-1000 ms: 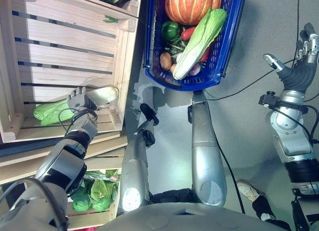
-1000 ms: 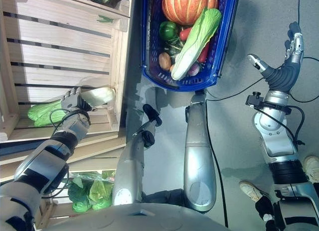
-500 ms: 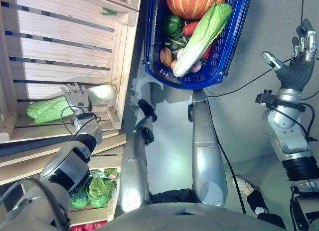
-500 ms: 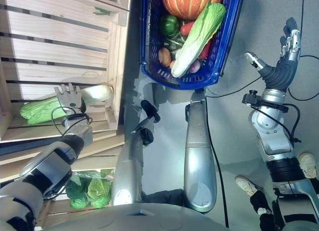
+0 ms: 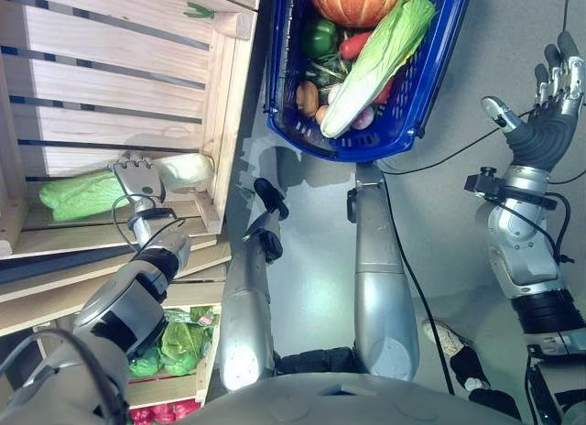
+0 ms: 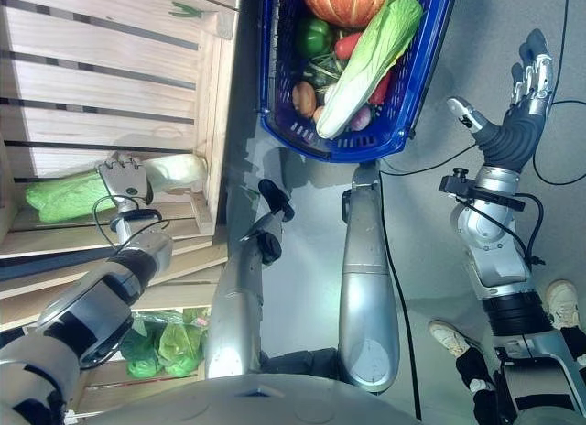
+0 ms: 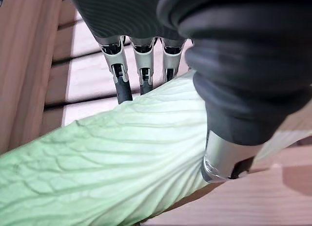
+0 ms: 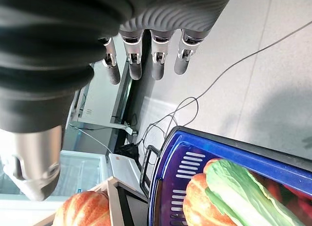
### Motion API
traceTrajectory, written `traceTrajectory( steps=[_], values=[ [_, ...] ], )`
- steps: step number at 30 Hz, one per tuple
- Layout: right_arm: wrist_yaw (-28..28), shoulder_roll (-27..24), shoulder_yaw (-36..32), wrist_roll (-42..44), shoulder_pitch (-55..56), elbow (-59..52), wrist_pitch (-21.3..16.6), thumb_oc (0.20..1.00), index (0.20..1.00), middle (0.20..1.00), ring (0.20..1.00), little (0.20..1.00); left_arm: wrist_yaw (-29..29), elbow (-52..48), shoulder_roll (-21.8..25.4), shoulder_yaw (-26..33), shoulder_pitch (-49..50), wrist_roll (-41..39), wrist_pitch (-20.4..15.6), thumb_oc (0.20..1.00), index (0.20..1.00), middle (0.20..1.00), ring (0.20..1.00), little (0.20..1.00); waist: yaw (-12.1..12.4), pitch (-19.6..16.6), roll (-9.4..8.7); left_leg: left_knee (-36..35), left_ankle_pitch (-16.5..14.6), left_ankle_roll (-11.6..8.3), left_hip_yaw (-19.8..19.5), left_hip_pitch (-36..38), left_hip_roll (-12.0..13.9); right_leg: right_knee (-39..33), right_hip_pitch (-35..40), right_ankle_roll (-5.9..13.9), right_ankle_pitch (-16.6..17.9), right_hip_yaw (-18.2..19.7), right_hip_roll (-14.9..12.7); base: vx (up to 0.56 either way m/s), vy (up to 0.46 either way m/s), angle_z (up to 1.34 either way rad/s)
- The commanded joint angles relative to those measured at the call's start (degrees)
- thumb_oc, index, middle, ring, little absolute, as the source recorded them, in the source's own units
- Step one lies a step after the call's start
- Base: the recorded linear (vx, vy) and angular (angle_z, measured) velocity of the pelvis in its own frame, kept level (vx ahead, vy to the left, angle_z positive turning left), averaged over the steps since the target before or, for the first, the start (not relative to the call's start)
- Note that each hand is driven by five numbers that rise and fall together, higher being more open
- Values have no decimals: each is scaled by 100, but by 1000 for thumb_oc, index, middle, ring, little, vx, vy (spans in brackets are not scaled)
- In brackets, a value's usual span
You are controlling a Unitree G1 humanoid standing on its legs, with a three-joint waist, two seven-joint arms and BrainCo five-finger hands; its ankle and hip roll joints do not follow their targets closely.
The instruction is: Pick up fruits and vegetables into the basket
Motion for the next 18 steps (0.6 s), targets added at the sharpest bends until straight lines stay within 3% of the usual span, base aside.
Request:
traceTrajectory(
  steps=[1, 4, 11, 12, 18],
  values=[
    [93, -78, -299, -164, 436, -635, -398, 1000, 1000, 1000, 1000, 1000, 99, 263, 358, 683, 989, -1173, -352, 200, 200, 200, 200, 200, -203, -132, 131, 599, -197, 52, -256, -603, -97, -21, 248, 303, -475, -44, 71, 0, 0, 0],
    [410, -109, -298, -60, 475, -701, -347, 1000, 1000, 1000, 1000, 1000, 281, 247, 395, 938, 947, -1406, -676, 200, 200, 200, 200, 200, -209, -132, 88, 493, -150, 40, -285, -357, -116, -70, 536, 298, -496, -103, 60, -12, 11, 3],
    [1675, -117, -176, 309, 531, -693, 279, 1000, 1000, 1000, 1000, 1000, 812, 54, 607, 1451, 995, -1512, -1513, 200, 200, 200, 200, 200, -144, -132, -26, 234, -63, 28, -410, 379, -115, -190, 1335, 309, -541, -279, 15, -20, -7, 6],
    [1958, -150, -145, 273, 505, -673, 479, 1000, 1000, 1000, 1000, 1000, 1036, -110, 708, 1644, 1061, -1555, -1809, 200, 200, 200, 200, 200, -93, -132, -59, 87, 130, 76, -397, 507, -102, -327, 1490, 273, -358, -380, -3, -83, -55, 12],
    [2581, -171, -113, 377, 614, -690, 1195, 1000, 1000, 1000, 1000, 1000, 1331, -984, 1009, 2430, 1608, -1800, -3131, 200, 200, 200, 200, 200, 132, -132, -176, -203, 155, 96, -600, 1363, -73, -541, 2469, 306, -385, -607, -45, -13, -65, 13]
  ],
)
